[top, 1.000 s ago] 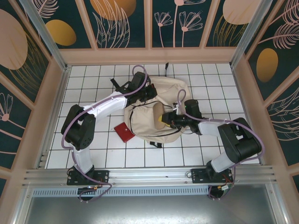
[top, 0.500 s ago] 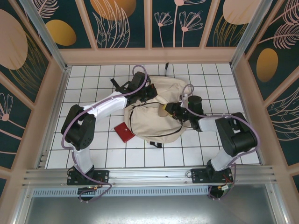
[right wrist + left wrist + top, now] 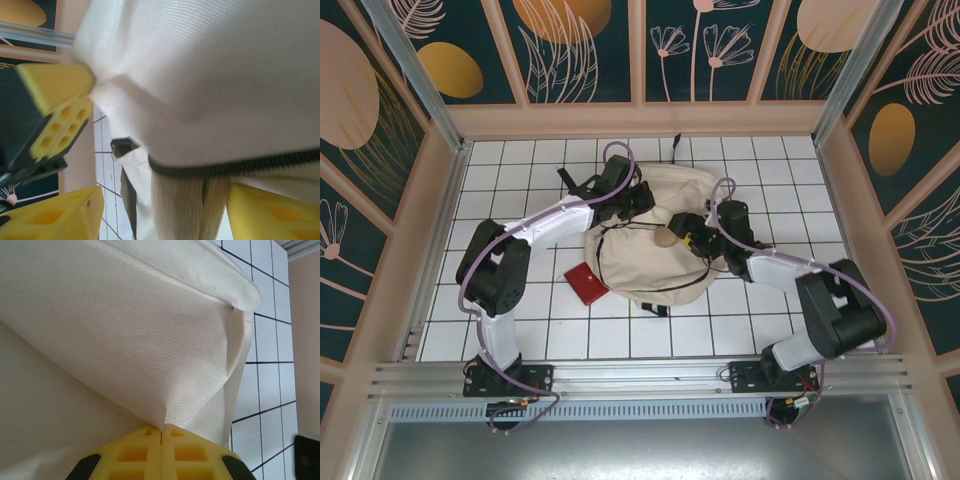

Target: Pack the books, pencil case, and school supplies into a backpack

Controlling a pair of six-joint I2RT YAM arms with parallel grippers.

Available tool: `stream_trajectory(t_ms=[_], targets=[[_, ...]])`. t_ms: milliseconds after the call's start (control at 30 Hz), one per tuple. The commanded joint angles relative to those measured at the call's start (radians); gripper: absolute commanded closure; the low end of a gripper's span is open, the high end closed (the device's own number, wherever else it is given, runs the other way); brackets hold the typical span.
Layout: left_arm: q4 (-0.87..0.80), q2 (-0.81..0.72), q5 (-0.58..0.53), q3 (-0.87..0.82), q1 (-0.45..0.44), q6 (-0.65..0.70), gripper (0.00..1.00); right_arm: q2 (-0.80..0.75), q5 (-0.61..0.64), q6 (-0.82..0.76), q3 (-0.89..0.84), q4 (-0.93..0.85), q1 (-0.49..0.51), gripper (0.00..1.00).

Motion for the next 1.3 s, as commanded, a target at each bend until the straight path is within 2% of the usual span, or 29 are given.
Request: stream_trajectory(t_ms=[0,100,200,667,900,1067,1267], targets=[[0.027,0.023,0.025,0.028,0.007,0.007,1.00,-0.075,0.059,-0.047,-0.035,-0.206,0.001,0.34],[0.032,0.027,0.031,0.032,0.009,0.008,1.00,-0.087,0.054,-0.033,-0.053,-0.217,0.003,0.38],[0.030,0.028,0.037,0.033,0.009,0.009,1.00,-0.068,0.037,-0.033,-0.044,-0.185,0.012,0.47],[0.027,0.012,0.055,0.020,0.009,0.013,1.00,0.159,-0.010,-0.017,0.116,0.011,0.046,0.83],[0.027,0.018,0.075,0.023,0.009,0.010,1.00,0.304,0.025,0.015,0.203,0.131,0.085,0.86],[0.020,0.018,0.081,0.022,0.009,0.014,1.00,0.303,0.063,0.003,0.201,0.165,0.094,0.86],[0.008,0.008,0.084,0.029,0.021,0.030,1.00,0.153,0.095,-0.073,0.125,0.058,0.095,0.71]])
